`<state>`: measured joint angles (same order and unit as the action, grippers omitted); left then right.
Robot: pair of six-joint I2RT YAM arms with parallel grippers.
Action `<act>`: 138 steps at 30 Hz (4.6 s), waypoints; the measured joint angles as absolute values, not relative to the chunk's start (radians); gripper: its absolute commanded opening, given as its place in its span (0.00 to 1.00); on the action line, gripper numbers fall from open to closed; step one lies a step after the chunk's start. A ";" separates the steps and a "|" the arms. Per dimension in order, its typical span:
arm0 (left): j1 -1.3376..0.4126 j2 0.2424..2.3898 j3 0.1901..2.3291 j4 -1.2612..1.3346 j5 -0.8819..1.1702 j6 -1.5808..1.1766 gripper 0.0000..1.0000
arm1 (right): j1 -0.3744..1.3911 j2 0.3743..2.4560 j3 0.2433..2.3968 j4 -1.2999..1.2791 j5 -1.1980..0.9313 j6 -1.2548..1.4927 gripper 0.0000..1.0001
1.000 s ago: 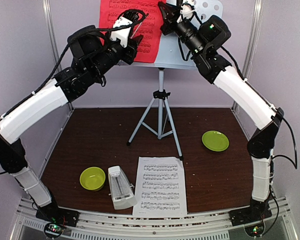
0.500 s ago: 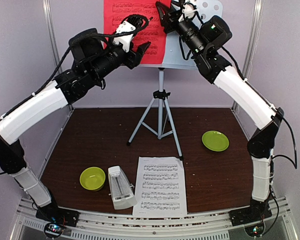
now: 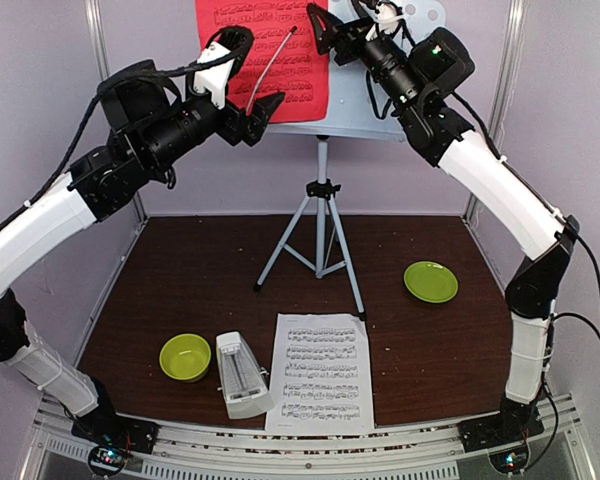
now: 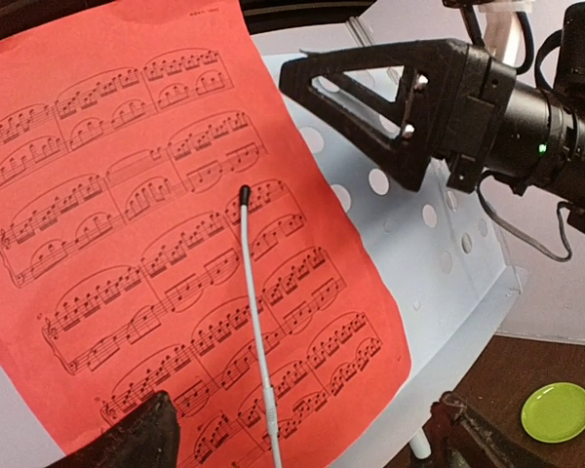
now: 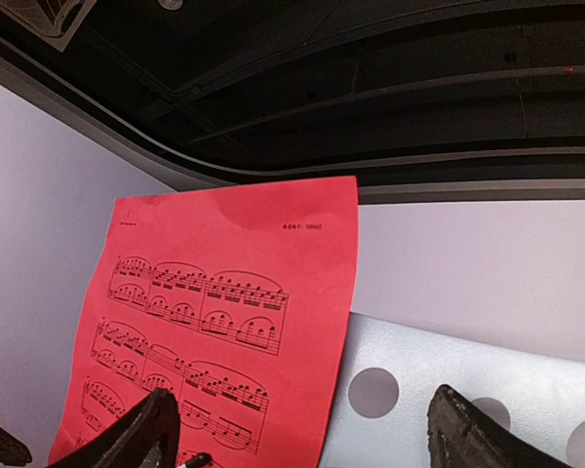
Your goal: Set up the instrument practice props
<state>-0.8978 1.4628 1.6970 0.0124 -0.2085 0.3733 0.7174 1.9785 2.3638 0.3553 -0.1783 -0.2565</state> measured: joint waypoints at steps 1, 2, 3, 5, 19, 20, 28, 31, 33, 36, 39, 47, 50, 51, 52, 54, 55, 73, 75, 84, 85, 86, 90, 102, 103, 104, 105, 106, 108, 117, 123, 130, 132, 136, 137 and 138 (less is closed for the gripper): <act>-0.899 1.451 1.689 0.009 -0.209 0.368 0.91 | 0.717 1.964 2.351 0.353 -0.179 -0.255 0.89; -0.899 1.440 1.682 -0.001 -0.210 0.363 0.91 | 0.717 1.950 2.339 0.352 -0.178 -0.255 0.89; -0.899 1.429 1.676 -0.009 -0.210 0.358 0.90 | 0.717 1.930 2.316 0.352 -0.178 -0.253 0.89; -0.900 1.411 1.668 -0.034 -0.208 0.347 0.89 | 0.717 1.884 2.260 0.355 -0.176 -0.244 0.89; -0.940 1.287 1.568 -0.353 -0.123 0.251 0.85 | 0.717 1.401 1.689 0.236 -0.161 -0.052 0.84; -0.940 1.285 1.562 -0.376 -0.112 0.240 0.85 | 0.717 1.365 1.647 0.221 -0.165 -0.026 0.83; -0.960 1.302 1.497 -0.512 -0.064 0.146 0.80 | 0.717 1.139 1.329 0.029 -0.188 0.179 0.77; -0.977 1.335 1.497 -0.556 -0.049 0.128 0.78 | 0.717 1.080 1.215 -0.055 -0.187 0.252 0.77; -0.992 1.366 1.497 -0.583 -0.041 0.117 0.77 | 0.717 1.041 1.137 -0.110 -0.190 0.298 0.77; -1.016 1.427 1.496 -0.618 -0.023 0.095 0.77 | 0.717 0.999 1.041 -0.192 -0.205 0.347 0.76; -1.029 1.487 1.495 -0.643 -0.001 0.074 0.75 | 0.715 0.982 0.966 -0.259 -0.225 0.381 0.75; -1.034 1.711 1.555 -0.711 0.034 0.042 0.73 | 0.656 1.032 0.744 -0.307 -0.362 0.553 0.69; -1.036 1.806 1.591 -0.733 0.049 0.033 0.72 | 0.637 1.081 0.678 -0.289 -0.416 0.622 0.67; -1.036 1.831 1.597 -0.738 0.051 0.032 0.72 | 0.633 1.098 0.660 -0.282 -0.433 0.641 0.66; -1.036 1.857 1.600 -0.739 0.052 0.031 0.71 | 0.629 1.118 0.641 -0.271 -0.452 0.662 0.65; -1.036 1.903 1.601 -0.750 0.052 0.030 0.71 | 0.623 1.163 0.608 -0.246 -0.488 0.700 0.64; -1.036 1.921 1.601 -0.757 0.053 0.030 0.71 | 0.621 1.181 0.596 -0.233 -0.502 0.714 0.63; -1.017 2.059 1.591 -0.748 0.093 0.004 0.65 | 0.616 1.545 0.455 0.358 -0.621 0.994 0.54; -1.016 2.072 1.590 -0.741 0.100 0.004 0.65 | 0.616 1.576 0.455 0.417 -0.630 1.023 0.54; -1.016 2.086 1.559 -0.709 0.131 0.000 0.64 | 0.618 1.683 0.450 0.631 -0.639 1.153 0.38; -1.016 2.086 1.556 -0.704 0.134 0.000 0.64 | 0.622 1.686 0.448 0.646 -0.639 1.167 0.35; -1.016 2.086 1.552 -0.698 0.136 0.000 0.64 | 0.626 1.686 0.446 0.659 -0.637 1.181 0.31; -1.016 2.086 1.531 -0.673 0.139 0.000 0.64 | 0.646 1.703 0.448 0.709 -0.629 1.208 0.15; -1.016 1.944 1.515 -0.582 0.135 0.001 0.68 | 0.655 1.596 0.369 0.715 -0.627 1.184 0.00; -1.016 1.922 1.515 -0.566 0.136 0.001 0.68 | 0.656 1.563 0.368 0.694 -0.627 1.171 0.00; -1.016 1.900 1.514 -0.548 0.139 0.001 0.68 | 0.657 1.522 0.367 0.664 -0.628 1.150 0.00; -1.016 1.877 1.514 -0.531 0.143 0.001 0.68 | 0.659 1.472 0.368 0.625 -0.629 1.126 0.00; -1.016 1.858 1.514 -0.516 0.148 0.000 0.68 | 0.659 1.431 0.368 0.592 -0.627 1.102 0.00; -1.016 1.820 1.512 -0.476 0.161 0.001 0.69 | 0.659 1.325 0.374 0.493 -0.623 1.040 0.00; -1.016 1.700 1.510 -0.328 0.179 0.001 0.79 | 0.670 0.883 0.461 0.041 -0.516 0.693 0.00; -1.014 1.623 1.508 -0.290 0.181 0.016 0.83 | 0.678 0.675 0.583 -0.109 -0.488 0.434 0.00; -1.011 1.510 1.506 -0.284 0.181 0.072 0.95 | 0.694 0.659 0.794 -0.285 -0.516 0.156 0.00; -1.011 1.473 1.491 -0.279 0.184 0.087 0.96 | 0.696 0.665 0.854 -0.334 -0.532 0.089 0.00; -1.011 1.396 1.445 -0.290 0.183 0.119 0.96 | 0.701 0.670 0.952 -0.379 -0.562 0.007 0.00; -1.011 1.386 1.443 -0.296 0.183 0.124 0.95 | 0.701 0.672 0.968 -0.380 -0.567 0.000 0.00; -1.011 1.377 1.442 -0.304 0.183 0.131 0.94 | 0.701 0.672 0.985 -0.380 -0.573 -0.005 0.00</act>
<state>-1.0115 1.3766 1.4418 -0.3038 0.1825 0.1307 0.7010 0.6724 0.9852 -0.3801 -0.5728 -0.0048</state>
